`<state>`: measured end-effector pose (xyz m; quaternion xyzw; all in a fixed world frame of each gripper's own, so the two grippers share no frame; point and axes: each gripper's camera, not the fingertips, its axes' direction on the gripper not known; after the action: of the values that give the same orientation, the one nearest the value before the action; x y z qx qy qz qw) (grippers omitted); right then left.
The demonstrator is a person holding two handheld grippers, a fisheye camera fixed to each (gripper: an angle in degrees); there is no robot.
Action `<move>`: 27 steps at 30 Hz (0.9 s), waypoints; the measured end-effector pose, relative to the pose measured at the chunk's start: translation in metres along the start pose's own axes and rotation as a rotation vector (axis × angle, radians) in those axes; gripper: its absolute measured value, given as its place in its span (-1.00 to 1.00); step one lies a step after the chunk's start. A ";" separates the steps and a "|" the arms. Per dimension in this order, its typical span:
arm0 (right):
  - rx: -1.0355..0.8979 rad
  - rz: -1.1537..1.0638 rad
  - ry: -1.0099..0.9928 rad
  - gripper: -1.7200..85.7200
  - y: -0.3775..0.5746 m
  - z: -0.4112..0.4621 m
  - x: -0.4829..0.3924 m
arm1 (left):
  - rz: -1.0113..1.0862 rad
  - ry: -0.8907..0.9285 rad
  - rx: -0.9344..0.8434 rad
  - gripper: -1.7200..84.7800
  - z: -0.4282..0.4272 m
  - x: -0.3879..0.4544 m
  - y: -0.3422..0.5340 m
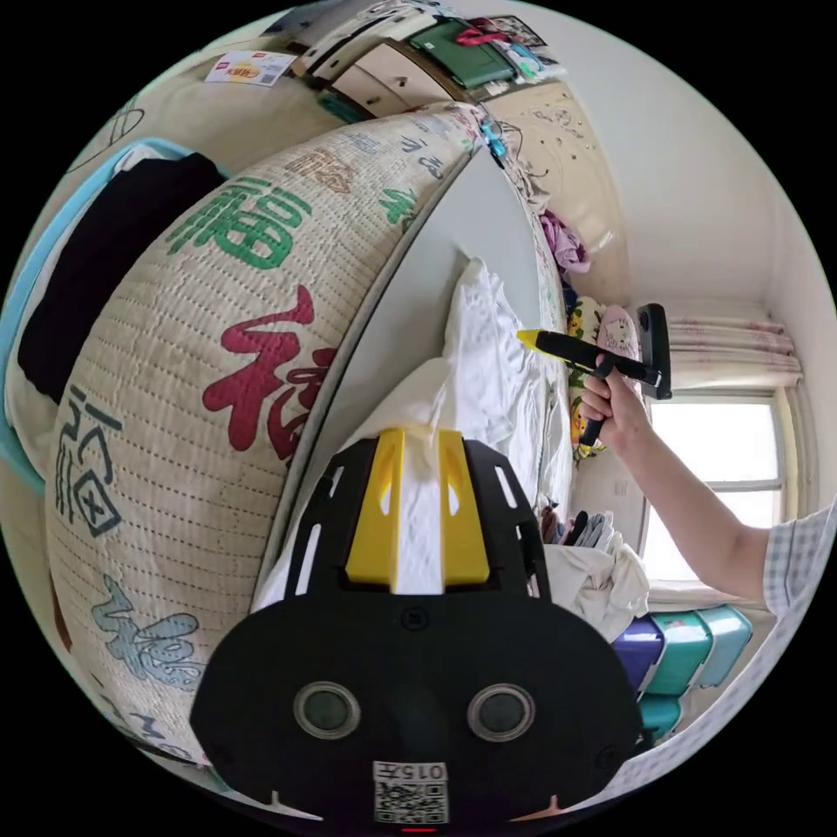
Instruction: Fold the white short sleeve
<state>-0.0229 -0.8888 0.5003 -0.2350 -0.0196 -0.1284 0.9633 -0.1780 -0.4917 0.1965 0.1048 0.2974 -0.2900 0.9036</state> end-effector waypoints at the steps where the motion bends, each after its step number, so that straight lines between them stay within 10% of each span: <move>1: -0.005 0.000 0.010 -0.76 -0.005 0.002 -0.002 | -0.013 0.006 0.006 -0.82 0.000 -0.002 -0.001; 19: -0.010 0.020 0.128 -0.84 -0.032 -0.014 -0.022 | -0.014 -0.063 0.059 -0.95 -0.004 -0.003 -0.027; 27: 0.103 0.169 0.160 -0.80 0.066 -0.089 0.039 | 0.392 -0.271 0.010 -0.86 -0.019 0.046 -0.072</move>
<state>0.0298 -0.8821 0.3956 -0.1752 0.0704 -0.0640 0.9799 -0.1989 -0.5639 0.1521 0.1253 0.1461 -0.1221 0.9737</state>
